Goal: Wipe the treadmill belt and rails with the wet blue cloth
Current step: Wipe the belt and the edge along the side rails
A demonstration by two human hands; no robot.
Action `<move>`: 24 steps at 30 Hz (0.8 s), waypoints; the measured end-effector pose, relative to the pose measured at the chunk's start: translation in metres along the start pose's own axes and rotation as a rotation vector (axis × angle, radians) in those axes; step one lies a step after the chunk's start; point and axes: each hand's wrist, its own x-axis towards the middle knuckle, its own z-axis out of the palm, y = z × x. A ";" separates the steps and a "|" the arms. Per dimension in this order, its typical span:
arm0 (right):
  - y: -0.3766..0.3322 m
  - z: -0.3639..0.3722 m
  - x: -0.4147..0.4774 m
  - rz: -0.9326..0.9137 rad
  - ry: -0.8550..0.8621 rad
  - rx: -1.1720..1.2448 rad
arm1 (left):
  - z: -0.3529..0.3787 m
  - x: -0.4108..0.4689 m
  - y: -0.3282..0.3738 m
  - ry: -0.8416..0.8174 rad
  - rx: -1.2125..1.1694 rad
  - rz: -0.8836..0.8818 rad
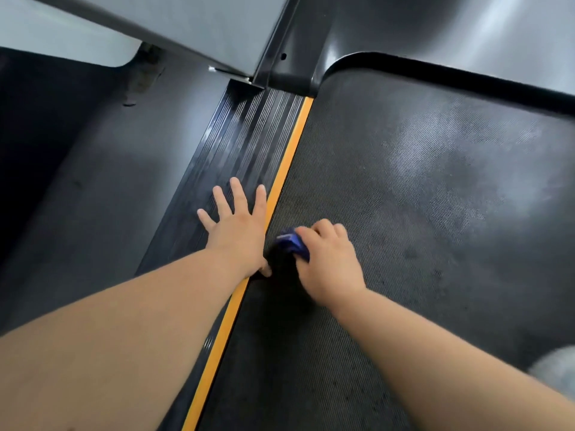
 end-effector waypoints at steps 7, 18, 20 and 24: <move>0.019 -0.030 0.055 -0.001 0.038 -0.043 | -0.001 0.002 0.002 -0.034 -0.006 -0.022; 0.014 -0.039 0.127 0.035 -0.058 0.075 | -0.003 -0.002 -0.006 -0.032 0.006 -0.009; 0.012 -0.036 0.128 0.046 -0.071 -0.073 | -0.002 -0.007 -0.015 -0.026 0.000 0.027; 0.002 -0.030 0.118 0.028 -0.124 -0.187 | 0.007 -0.020 -0.024 -0.015 0.001 0.063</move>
